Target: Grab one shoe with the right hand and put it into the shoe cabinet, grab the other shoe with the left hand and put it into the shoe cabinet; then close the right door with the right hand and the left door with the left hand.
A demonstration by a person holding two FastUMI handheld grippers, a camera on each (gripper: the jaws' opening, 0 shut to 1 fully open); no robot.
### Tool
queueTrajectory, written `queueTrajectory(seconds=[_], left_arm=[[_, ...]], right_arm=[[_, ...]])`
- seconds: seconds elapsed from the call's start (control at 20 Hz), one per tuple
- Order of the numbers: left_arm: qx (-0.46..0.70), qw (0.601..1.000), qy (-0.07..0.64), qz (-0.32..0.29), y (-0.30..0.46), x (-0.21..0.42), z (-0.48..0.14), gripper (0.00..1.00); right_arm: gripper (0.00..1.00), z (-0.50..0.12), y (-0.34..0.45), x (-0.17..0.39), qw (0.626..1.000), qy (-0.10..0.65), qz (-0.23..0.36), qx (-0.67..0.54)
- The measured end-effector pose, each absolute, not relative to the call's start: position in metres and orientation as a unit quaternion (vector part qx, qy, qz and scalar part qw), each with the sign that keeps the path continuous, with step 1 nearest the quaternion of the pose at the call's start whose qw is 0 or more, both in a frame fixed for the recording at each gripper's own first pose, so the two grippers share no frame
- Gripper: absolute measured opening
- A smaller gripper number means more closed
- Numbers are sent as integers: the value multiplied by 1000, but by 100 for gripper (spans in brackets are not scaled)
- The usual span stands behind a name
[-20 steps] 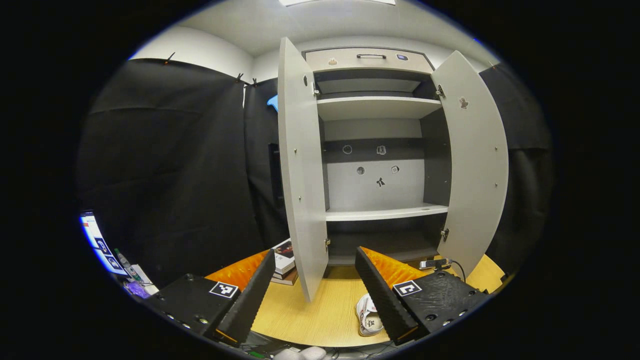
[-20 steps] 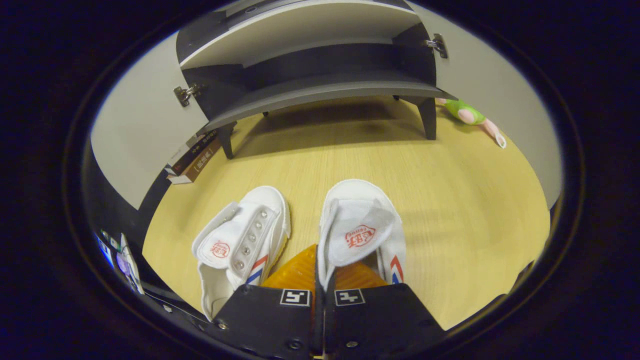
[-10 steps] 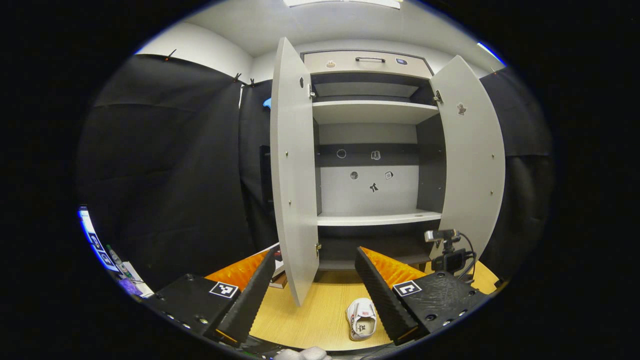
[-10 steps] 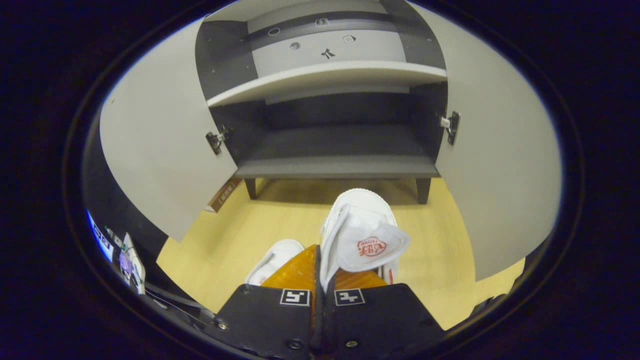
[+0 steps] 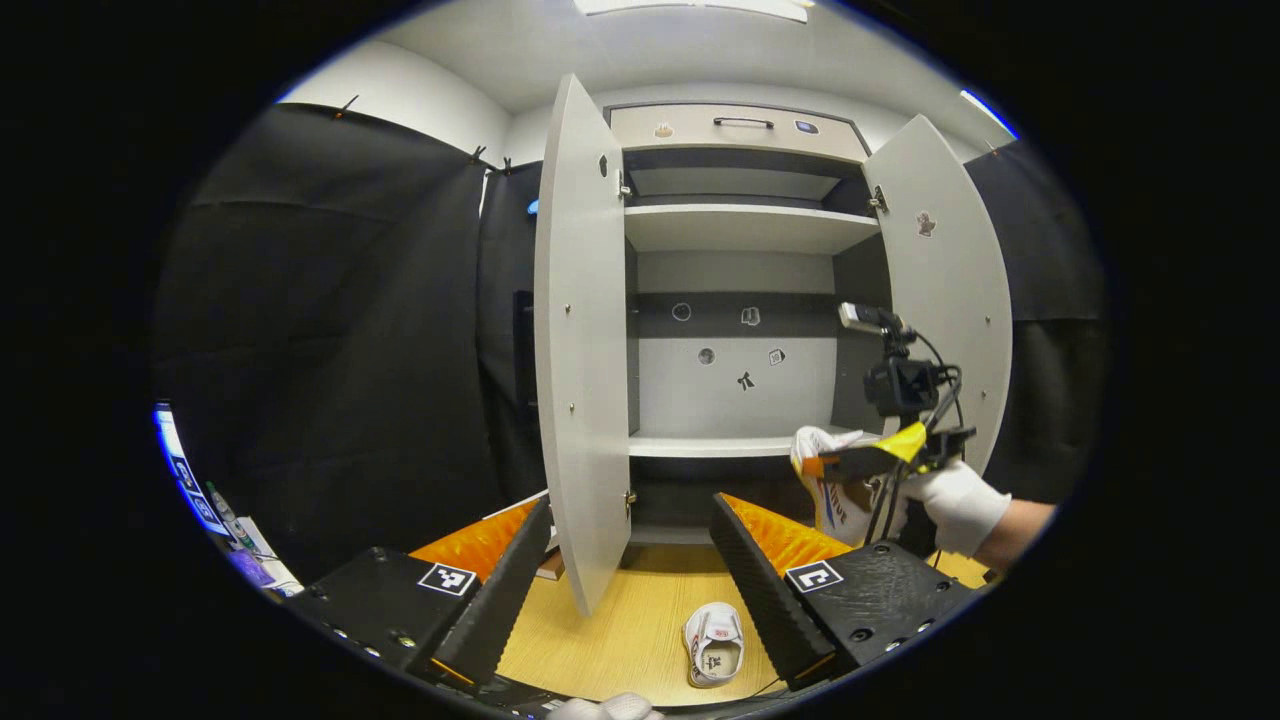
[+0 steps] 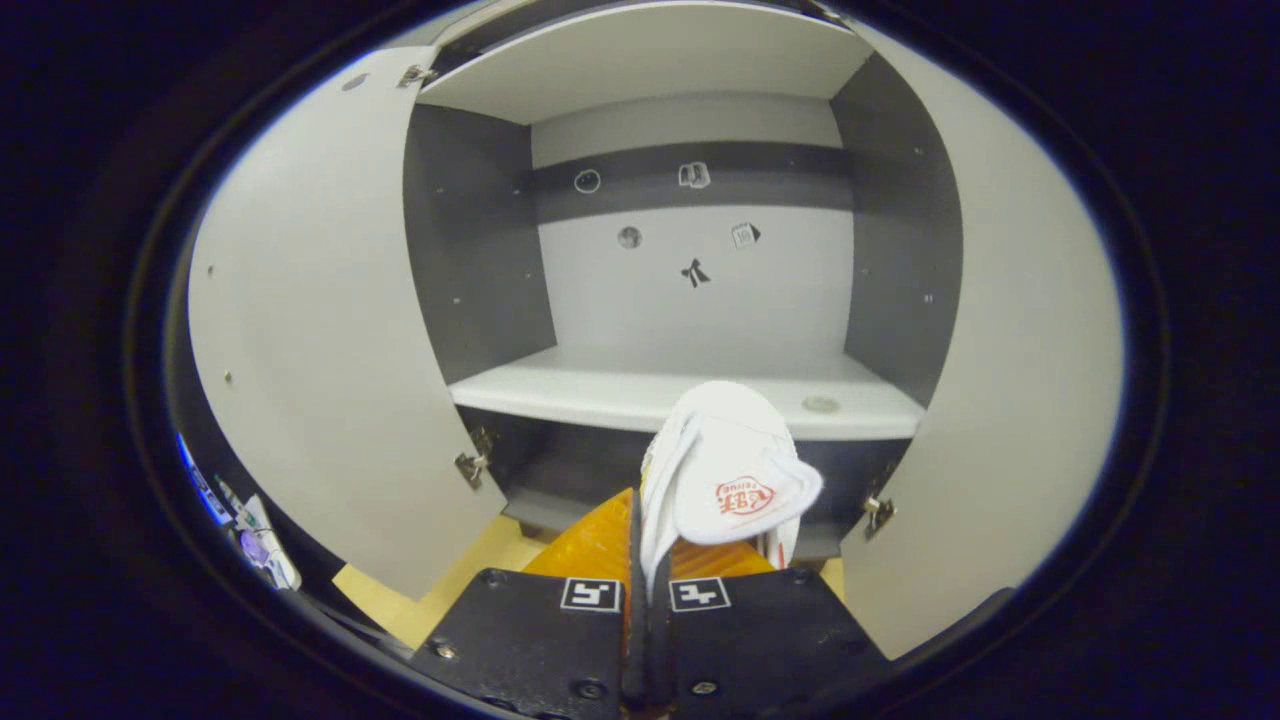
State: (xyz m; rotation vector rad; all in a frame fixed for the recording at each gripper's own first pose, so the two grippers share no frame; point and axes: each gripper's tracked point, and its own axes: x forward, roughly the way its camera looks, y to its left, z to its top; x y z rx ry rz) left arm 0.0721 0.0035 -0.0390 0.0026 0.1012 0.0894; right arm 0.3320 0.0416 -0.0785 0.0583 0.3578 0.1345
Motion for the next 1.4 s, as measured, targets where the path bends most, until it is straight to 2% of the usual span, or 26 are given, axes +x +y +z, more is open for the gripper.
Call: queueTrajectory(seconds=[0.25,0.55,0.8,0.9,1.25,1.4], left_arm=[[-6,997,48,68,8,77,-38,96],[-1,994,49,100,15,80,-36,96],[2,991,52,122,21,80,-33,96],[3,991,52,127,22,82,-33,96],[1,991,45,129,15,83,-30,96],[1,991,43,129,13,82,-28,96]], right_arm=[[5,-23,40,391,988,143,59,25],[5,-4,25,465,989,142,34,0],[5,-28,11,519,981,189,5,-34],[5,-42,15,531,976,217,12,-26],[5,-87,25,544,942,333,34,9],[7,-88,22,547,942,335,25,8]])
